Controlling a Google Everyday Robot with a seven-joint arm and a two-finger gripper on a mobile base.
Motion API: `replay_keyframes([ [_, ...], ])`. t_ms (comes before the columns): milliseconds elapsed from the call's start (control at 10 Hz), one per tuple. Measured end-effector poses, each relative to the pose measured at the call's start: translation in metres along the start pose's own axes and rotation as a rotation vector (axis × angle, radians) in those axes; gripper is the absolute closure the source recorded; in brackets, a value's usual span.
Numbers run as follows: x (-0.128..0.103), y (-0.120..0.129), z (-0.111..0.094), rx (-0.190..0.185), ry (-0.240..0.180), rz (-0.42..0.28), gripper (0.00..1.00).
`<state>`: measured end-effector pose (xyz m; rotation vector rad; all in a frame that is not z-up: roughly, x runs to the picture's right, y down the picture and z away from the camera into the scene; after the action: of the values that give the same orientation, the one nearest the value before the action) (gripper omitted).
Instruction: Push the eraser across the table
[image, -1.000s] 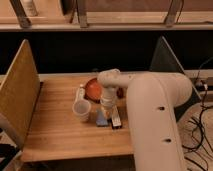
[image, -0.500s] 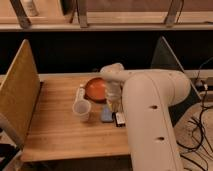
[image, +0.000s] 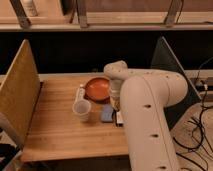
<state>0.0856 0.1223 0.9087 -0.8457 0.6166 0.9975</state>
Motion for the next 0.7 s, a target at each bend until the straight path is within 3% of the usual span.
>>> replay_keyframes([
  [300,0.003,-0.024,0.003,0.045,0.027,0.043,1.00],
  [500,0.013,-0.056,-0.010,0.124,0.043,0.104,1.00],
  [700,0.023,-0.078,-0.027,0.160,0.028,0.166,1.00],
])
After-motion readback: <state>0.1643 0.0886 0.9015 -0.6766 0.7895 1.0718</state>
